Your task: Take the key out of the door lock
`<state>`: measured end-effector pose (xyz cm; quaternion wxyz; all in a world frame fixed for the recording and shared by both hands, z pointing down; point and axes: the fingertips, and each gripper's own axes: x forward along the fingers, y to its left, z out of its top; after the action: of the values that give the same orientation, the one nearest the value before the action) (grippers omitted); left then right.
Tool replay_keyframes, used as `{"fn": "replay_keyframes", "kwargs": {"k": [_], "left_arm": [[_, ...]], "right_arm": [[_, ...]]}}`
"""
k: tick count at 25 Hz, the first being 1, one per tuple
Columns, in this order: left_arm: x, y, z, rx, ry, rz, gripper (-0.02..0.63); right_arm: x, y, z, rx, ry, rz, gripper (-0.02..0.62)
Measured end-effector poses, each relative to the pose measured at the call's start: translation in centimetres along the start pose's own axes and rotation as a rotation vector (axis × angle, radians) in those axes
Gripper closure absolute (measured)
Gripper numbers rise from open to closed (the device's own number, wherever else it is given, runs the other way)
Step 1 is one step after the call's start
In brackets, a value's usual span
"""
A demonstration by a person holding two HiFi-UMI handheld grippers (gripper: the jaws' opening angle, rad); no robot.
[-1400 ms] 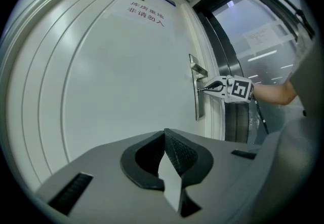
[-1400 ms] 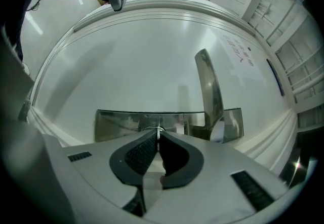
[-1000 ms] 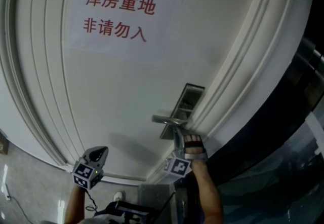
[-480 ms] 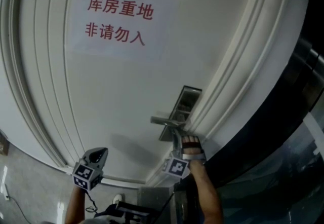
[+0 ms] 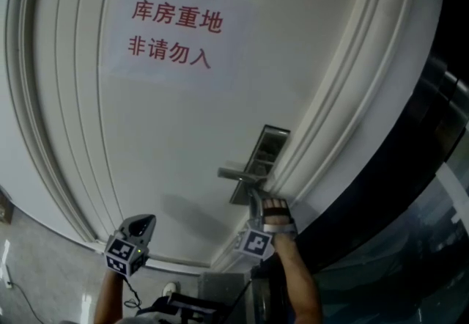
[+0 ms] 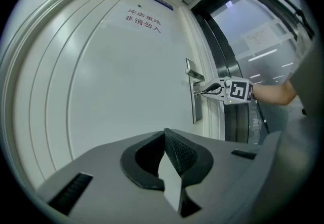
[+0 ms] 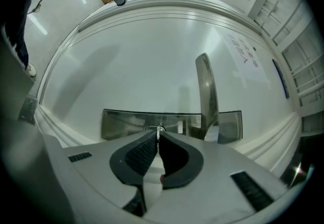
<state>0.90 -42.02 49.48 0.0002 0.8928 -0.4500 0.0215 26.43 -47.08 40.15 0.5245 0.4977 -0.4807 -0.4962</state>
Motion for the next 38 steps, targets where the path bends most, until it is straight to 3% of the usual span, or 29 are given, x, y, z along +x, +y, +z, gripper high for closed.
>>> {"fn": "replay_keyframes", "kwargs": {"k": [23,30,38], "left_arm": [[-1.4,-0.6,0.8,0.007,-0.023,0.009,0.598],[-1.4,-1.1,0.9,0.009,-0.022,-0.001,0.597],[-1.4,-1.6,1.0,0.012,-0.029,-0.010,0.598]], "right_arm": [[-1.4,-0.4,0.0,0.055,-0.015,-0.007,0.575],[-3.0,-0.4,-0.6,0.120,-0.007,-0.011,0.575],[-6.2,-1.2,-1.5,0.396,-0.024,-0.011,0.575]]}}
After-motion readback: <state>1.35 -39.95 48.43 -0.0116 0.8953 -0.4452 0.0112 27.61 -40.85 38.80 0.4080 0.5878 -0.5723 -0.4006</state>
